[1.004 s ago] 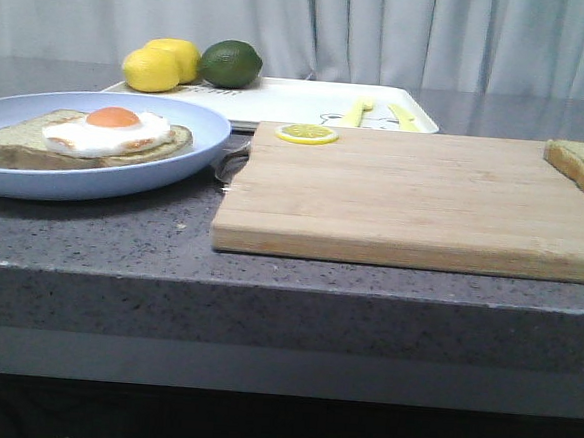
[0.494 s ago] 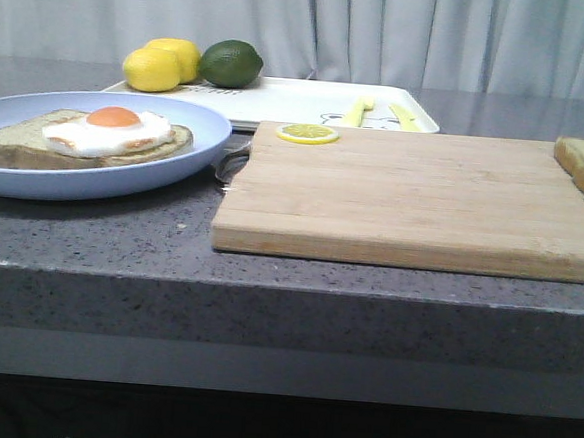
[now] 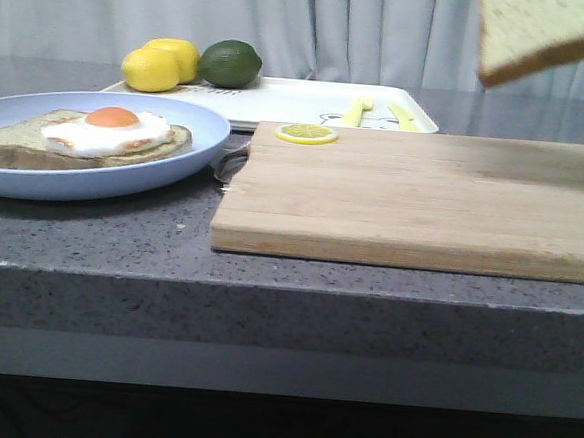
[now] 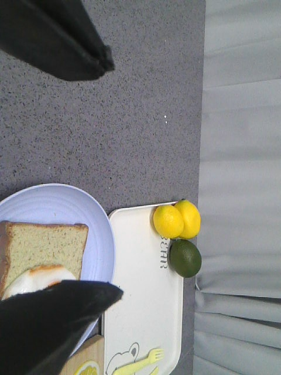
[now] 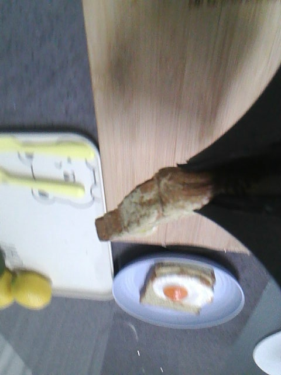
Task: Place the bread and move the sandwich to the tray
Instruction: 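Lift the bread slice with the right gripper toward the plate, then lay the bread slice on the fried egg and open the right gripper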
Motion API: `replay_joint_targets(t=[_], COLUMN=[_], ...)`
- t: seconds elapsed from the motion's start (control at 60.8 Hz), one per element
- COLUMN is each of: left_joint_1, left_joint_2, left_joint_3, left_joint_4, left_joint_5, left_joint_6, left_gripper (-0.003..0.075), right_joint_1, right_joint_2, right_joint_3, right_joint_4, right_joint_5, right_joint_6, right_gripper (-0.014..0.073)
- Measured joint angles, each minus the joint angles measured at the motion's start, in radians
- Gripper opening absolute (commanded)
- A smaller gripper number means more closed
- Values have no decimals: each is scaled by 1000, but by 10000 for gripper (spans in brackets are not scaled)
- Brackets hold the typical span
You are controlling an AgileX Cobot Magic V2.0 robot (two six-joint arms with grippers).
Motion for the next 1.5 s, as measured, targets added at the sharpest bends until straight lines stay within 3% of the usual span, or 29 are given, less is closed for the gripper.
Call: replay_joint_targets(t=[0.247,0.494,0.592,0.757,0.971,1.07,1.218,1.498], left_joint_1=[0,0,0,0,0,0,0,0], left_joint_2=[0,0,0,0,0,0,0,0], left_joint_3=[0,0,0,0,0,0,0,0], left_joint_4=[0,0,0,0,0,0,0,0], left_joint_5=[0,0,0,0,0,0,0,0], left_joint_6=[0,0,0,0,0,0,0,0], left_gripper=[671,671,671,671,671,671,671,671], right_joint_1=[347,704,791,842,847,847,847,837], right_joint_2=[4,152,232,341,434,446,450,450], right_joint_3=[9,22,23,26,28,28,28,28], right_joint_4=[151,343,419,531,592,597,597,585], right_joint_5=[-54,-403,-536,-666,-690,-690,-690,-657], right_joint_6=[-17,-19,-19,-19,-19,-19,-19,-19], right_gripper=[-84,-84,-84,-84,-75,1,185,405])
